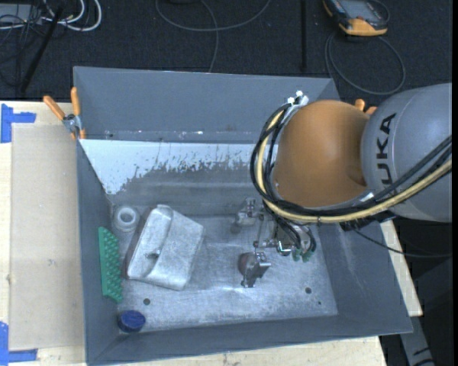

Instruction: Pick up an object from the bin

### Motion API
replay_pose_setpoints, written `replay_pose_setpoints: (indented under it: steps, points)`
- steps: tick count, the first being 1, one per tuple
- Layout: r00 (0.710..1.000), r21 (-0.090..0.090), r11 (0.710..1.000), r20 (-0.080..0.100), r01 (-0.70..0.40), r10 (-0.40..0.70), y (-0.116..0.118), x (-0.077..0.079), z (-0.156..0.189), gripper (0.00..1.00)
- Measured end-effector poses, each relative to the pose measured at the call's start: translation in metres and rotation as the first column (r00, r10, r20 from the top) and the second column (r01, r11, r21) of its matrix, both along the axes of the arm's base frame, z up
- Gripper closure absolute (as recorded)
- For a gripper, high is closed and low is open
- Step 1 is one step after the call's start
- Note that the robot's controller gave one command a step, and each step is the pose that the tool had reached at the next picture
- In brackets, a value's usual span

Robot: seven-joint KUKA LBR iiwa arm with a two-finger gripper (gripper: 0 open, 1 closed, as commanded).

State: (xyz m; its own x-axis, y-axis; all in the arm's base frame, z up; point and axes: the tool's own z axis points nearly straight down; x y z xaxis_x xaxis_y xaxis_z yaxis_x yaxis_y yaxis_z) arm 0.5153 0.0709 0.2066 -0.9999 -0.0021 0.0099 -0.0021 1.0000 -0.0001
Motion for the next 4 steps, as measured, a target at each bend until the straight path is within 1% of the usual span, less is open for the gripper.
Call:
replay_pose_setpoints:
  steps: [1,2,3,4]
  points:
    - [0.99,0.002,0.99,0.013,-0.141,0.141,-0.085,0.015,-0.138,0.0]
    - [0.983,0.001,0.983,0.013,-0.181,0.181,-0.06,0.018,-0.105,0.0]
    - [0.993,0.0,0.993,0.007,-0.119,0.119,-0.084,0.012,-0.107,0.0]
    - [0.988,-0.001,0.988,0.011,-0.153,0.153,-0.067,0.014,-0.136,0.0]
